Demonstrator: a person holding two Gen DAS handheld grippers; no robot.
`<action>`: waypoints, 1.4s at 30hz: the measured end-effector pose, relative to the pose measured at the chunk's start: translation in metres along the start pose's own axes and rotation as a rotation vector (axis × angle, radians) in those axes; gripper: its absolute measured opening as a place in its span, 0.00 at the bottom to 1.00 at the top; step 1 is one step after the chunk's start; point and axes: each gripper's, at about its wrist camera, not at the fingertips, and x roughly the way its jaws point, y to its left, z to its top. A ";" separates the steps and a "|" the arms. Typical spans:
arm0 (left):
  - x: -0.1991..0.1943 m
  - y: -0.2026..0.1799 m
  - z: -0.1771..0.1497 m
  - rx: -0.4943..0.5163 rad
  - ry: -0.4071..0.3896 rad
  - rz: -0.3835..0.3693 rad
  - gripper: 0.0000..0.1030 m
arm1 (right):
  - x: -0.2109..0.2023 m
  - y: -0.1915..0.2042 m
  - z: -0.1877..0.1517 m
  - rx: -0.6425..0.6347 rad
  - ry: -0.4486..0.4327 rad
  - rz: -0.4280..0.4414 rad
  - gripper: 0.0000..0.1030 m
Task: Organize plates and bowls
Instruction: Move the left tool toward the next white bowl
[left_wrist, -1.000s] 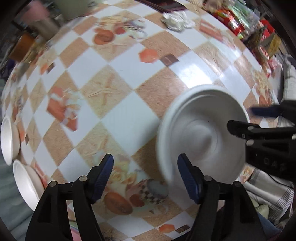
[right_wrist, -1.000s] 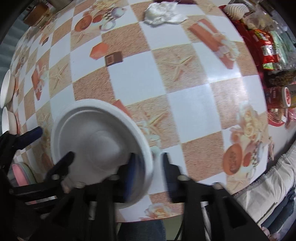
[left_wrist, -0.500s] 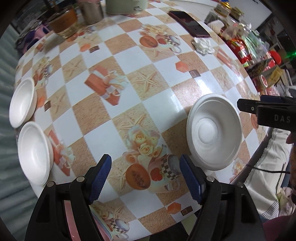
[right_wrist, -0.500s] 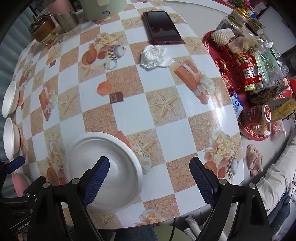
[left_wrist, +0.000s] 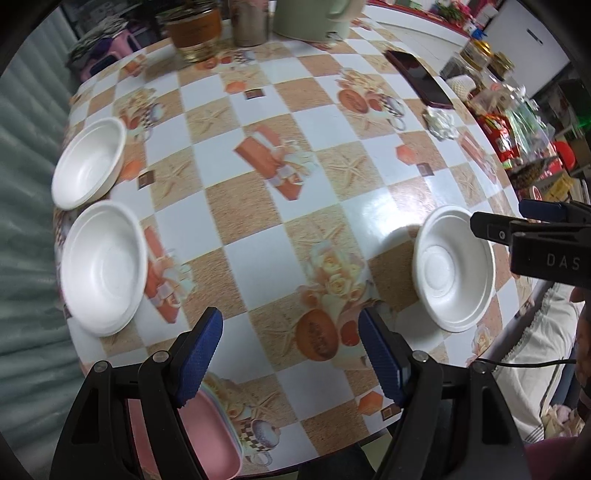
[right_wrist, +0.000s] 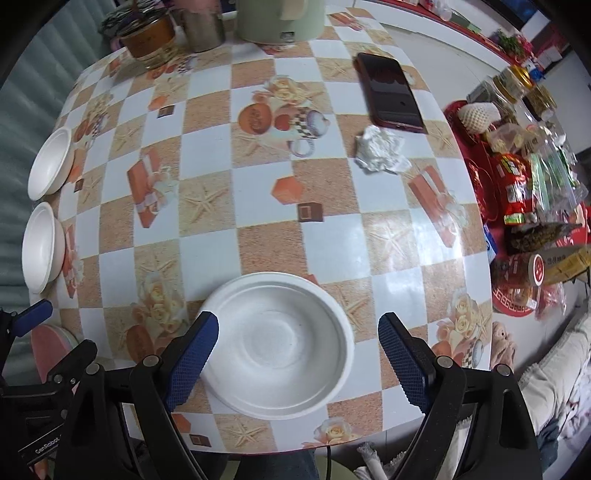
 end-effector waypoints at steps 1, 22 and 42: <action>-0.001 0.004 -0.002 -0.010 -0.002 0.002 0.77 | -0.001 0.006 0.001 -0.011 -0.001 0.001 0.87; -0.012 0.099 -0.023 -0.258 -0.037 0.058 0.77 | -0.001 0.124 0.021 -0.262 0.008 0.028 0.87; 0.024 0.234 -0.016 -0.542 -0.021 0.224 0.77 | 0.047 0.260 0.079 -0.321 0.104 0.175 0.87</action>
